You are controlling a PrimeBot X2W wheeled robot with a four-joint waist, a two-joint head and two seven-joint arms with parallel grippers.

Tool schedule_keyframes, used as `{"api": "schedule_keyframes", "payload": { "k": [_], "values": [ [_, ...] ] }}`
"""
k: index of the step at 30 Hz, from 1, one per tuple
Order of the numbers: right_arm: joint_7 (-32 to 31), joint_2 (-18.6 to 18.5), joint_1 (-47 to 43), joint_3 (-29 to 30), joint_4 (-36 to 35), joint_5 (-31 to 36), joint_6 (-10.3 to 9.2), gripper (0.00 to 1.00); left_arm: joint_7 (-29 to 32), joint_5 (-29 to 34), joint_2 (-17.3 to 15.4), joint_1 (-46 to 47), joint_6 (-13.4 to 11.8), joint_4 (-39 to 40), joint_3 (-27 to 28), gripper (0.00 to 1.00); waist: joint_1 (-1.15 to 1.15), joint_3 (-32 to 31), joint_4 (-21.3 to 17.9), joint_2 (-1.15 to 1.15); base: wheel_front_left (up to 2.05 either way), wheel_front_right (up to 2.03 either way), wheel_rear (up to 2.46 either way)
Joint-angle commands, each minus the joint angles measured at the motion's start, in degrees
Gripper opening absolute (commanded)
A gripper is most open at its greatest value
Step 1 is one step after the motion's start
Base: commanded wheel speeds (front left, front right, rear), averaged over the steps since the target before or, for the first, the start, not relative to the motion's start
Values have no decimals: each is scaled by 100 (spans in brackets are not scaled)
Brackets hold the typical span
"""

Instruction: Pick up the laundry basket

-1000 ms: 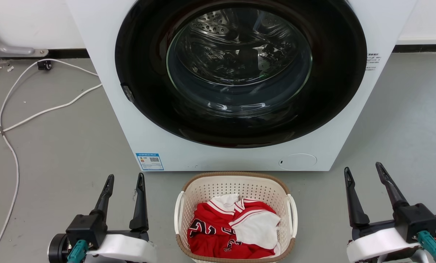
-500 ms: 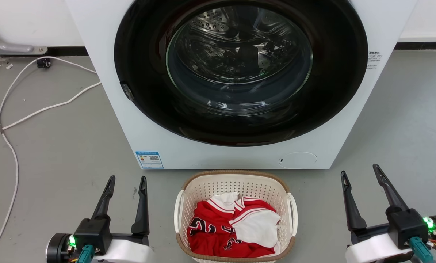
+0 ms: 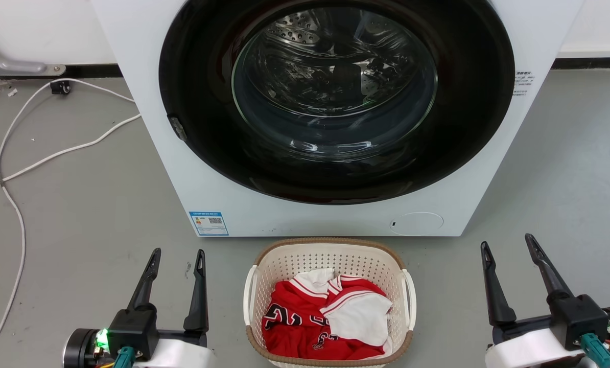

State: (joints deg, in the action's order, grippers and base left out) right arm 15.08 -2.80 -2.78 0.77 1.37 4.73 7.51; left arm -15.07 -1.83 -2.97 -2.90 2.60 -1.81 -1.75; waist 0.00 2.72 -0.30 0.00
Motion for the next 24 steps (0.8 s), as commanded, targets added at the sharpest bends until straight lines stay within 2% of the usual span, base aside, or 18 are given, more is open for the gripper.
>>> {"api": "schedule_keyframes", "payload": {
  "k": [1, 24],
  "values": [
    [14, -14, -67, -6, 21, -37, -4, 100, -16, 11, 10, -44, 11, -6, 4, 100, 0, -1, -1, 0, 0, 0, 0],
    [14, -13, -44, -58, 62, -58, -4, 100, -16, -47, 12, -65, -54, -33, -32, 100, 0, 15, 23, 0, 0, 0, 0]
  ]
}}
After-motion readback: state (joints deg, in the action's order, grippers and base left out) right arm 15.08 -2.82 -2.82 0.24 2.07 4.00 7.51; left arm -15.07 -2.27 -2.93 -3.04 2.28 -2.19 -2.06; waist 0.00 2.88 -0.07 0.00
